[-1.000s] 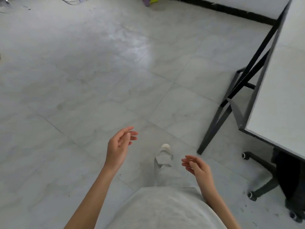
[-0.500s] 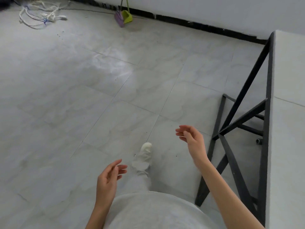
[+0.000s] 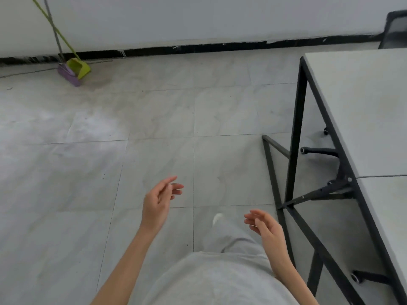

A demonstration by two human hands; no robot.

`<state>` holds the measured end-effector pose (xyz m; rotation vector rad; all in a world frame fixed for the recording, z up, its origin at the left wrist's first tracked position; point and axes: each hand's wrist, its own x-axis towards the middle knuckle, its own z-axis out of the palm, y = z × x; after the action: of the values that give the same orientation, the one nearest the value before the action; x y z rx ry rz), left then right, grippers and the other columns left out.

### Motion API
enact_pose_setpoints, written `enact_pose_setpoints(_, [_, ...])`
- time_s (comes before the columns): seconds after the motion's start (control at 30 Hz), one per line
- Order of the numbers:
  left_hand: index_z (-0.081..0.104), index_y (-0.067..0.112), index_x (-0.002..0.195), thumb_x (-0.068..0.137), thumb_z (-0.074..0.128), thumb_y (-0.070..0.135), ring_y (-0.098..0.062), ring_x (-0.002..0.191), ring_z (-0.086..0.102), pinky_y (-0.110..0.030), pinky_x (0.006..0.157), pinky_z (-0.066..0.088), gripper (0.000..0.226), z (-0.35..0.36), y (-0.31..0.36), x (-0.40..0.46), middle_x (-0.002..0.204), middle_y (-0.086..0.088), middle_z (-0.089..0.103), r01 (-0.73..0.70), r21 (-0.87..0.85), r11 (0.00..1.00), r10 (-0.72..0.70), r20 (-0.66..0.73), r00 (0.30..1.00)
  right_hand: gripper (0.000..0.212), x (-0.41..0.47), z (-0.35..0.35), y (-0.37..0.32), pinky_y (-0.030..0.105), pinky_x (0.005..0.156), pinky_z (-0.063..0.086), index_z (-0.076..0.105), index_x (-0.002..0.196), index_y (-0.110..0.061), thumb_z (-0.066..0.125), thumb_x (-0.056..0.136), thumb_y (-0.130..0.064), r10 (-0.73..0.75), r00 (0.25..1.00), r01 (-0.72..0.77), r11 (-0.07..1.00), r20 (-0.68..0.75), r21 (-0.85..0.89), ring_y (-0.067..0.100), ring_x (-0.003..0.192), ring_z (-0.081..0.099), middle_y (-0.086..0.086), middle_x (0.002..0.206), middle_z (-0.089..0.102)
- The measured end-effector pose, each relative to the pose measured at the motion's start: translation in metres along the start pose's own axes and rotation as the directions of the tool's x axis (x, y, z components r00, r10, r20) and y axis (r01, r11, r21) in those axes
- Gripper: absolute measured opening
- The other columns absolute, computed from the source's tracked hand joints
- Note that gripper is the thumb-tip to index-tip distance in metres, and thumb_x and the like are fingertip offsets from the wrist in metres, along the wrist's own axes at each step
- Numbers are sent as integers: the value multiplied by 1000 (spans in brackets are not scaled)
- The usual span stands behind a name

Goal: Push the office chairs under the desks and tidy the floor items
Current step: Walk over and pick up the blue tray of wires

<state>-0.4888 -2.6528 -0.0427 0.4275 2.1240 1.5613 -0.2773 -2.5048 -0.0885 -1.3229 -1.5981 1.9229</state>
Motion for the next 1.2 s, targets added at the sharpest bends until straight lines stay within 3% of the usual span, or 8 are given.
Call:
enact_pose_setpoints(0.17, [61,16,108,96,40,3,-10,76,68,-18,69,52,27,36,5,136,84,10,73,1,2,1000,-1,28,1000,30,139,23,-41,15,69,52,63,99,-10,40,92,7,-18,999,20,999,-40,51,8,78,68,5,92,70])
enact_pose_setpoints(0.33, [61,14,107,96,37,2,-11,74,68,-17,67,53,29,71,27,238,84,6,74,92,-105,990,-99,-64,993,33,300,36,-131,15,70,51,62,99,-16,39,93,8,-73,997,73,996,-7,60,16,85,66,2,95,68])
enact_pose_setpoints(0.47, [61,20,105,96,37,2,-15,77,69,-18,68,55,31,100,56,319,83,2,74,133,-118,984,-143,-85,986,36,407,44,-217,17,74,51,60,98,-21,38,93,7,-168,986,168,985,12,32,2,81,66,-1,95,67])
enact_pose_setpoints(0.67, [61,21,104,96,37,2,-11,75,68,-16,68,54,32,152,91,469,84,4,74,136,-115,984,-143,-52,988,36,547,48,-285,15,70,49,59,96,-20,36,93,8,-185,982,189,979,-49,80,2,77,65,-1,93,67])
enact_pose_setpoints(0.97, [61,25,100,96,38,1,-8,73,68,-16,68,51,34,276,182,761,80,4,73,16,-7,1000,-15,208,978,34,723,10,-340,17,69,50,62,95,-16,38,92,8,-7,967,41,991,-253,127,10,79,67,3,94,70])
enact_pose_setpoints(1.2, [61,24,101,95,38,2,-6,73,66,-17,70,50,33,409,276,916,82,13,73,-109,77,991,53,519,853,34,820,-40,-396,16,69,52,63,95,-14,38,92,9,86,902,24,969,-423,247,11,79,68,8,92,70])
